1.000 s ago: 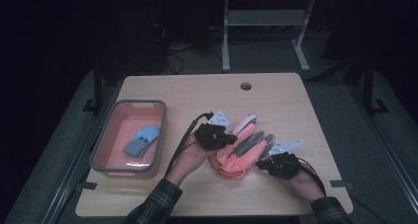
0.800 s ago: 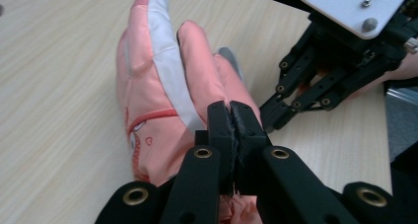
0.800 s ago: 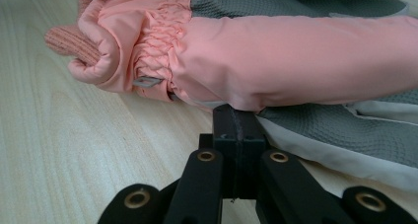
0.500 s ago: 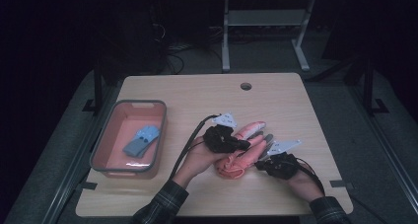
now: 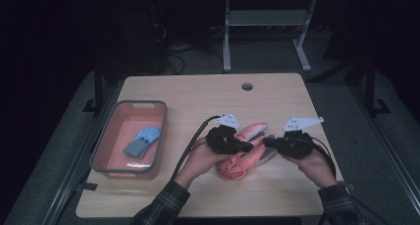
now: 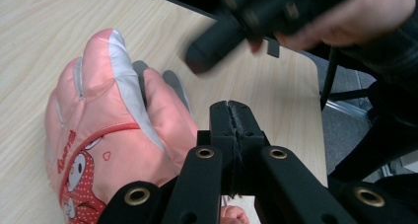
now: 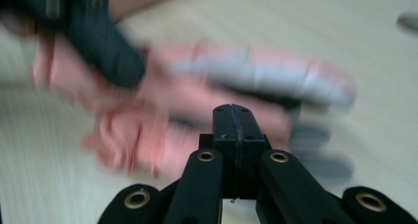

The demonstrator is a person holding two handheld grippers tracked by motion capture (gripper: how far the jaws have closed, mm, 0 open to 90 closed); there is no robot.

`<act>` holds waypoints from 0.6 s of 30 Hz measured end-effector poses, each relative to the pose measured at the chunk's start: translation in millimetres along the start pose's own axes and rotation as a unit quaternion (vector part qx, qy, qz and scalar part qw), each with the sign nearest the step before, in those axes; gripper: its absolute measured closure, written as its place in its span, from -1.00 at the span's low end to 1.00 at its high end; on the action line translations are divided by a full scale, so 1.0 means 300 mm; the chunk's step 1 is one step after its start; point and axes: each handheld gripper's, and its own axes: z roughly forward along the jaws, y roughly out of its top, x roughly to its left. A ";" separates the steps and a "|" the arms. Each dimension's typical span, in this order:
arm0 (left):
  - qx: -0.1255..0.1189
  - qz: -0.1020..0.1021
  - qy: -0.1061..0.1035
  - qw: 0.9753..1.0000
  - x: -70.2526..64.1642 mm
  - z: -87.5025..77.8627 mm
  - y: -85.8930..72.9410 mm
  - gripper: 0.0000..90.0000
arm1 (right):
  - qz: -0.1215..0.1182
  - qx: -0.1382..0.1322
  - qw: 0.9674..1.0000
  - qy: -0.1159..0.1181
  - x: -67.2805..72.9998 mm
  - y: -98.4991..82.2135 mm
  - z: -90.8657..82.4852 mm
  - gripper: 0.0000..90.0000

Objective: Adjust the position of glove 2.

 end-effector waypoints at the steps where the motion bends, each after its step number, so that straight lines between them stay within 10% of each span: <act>1: 0.001 -0.001 0.000 1.000 -0.003 0.002 0.000 0.99 | 0.000 -0.006 1.000 -0.002 -0.005 0.027 0.005 1.00; 9: 0.002 0.003 -0.004 1.000 -0.001 0.003 -0.001 0.99 | -0.016 0.012 1.000 0.003 -0.034 0.169 0.128 1.00; 18: -0.009 0.000 0.002 1.000 -0.009 -0.012 0.003 0.97 | -0.014 0.043 0.999 0.008 -0.025 0.126 0.184 1.00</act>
